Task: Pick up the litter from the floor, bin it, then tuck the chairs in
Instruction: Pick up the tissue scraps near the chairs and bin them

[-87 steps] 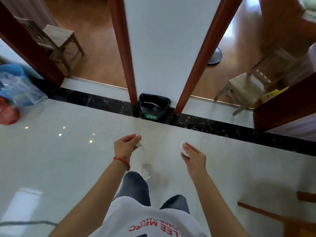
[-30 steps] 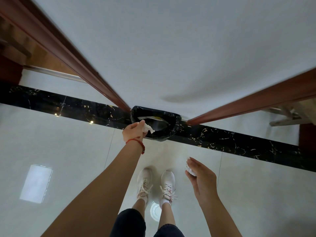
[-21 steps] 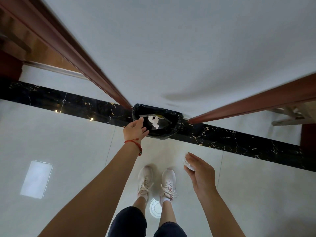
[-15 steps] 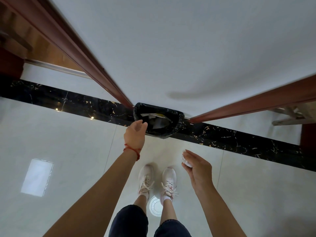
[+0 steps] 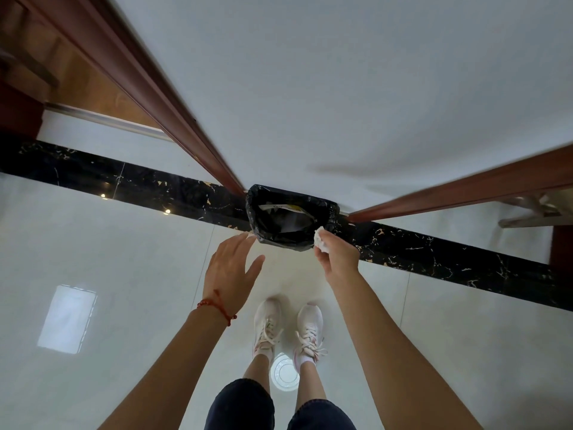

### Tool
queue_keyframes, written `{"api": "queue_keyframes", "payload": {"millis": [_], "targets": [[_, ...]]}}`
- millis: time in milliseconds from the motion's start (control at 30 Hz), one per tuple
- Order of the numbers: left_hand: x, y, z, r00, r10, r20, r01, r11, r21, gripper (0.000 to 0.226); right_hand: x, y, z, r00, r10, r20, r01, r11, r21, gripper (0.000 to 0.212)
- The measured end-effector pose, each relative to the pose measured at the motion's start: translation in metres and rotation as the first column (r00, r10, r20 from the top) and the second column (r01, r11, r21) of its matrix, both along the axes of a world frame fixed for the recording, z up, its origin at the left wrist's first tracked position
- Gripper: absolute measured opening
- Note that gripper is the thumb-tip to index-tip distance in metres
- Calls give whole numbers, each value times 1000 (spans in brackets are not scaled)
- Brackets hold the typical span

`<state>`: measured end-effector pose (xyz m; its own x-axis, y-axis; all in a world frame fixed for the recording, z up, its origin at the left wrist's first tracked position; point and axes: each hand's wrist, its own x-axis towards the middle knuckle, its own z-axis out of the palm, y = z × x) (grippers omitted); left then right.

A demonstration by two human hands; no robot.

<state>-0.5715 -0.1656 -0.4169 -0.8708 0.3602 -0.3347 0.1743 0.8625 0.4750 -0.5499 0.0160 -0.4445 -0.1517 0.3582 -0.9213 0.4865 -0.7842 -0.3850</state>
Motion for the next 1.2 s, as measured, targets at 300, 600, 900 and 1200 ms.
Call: {"api": "queue_keyframes", "payload": {"millis": [300,600,900,1200], "targets": [[-3,-6,5,999,33,-13,-33,999,24,44,-24,0,-16,995,98,-17,-97,994,55,18],[-4,0,28,999,-27,-18,27,1000,-10,40,27,2,29,638,744,197,-697,450,558,27],[8,16,93,994,-110,3,110,987,-114,51,77,25,102,294,809,509,-725,-158,670,46],[43,39,182,980,-178,-93,167,979,-113,71,106,47,194,346,722,599,-655,-272,705,49]]}}
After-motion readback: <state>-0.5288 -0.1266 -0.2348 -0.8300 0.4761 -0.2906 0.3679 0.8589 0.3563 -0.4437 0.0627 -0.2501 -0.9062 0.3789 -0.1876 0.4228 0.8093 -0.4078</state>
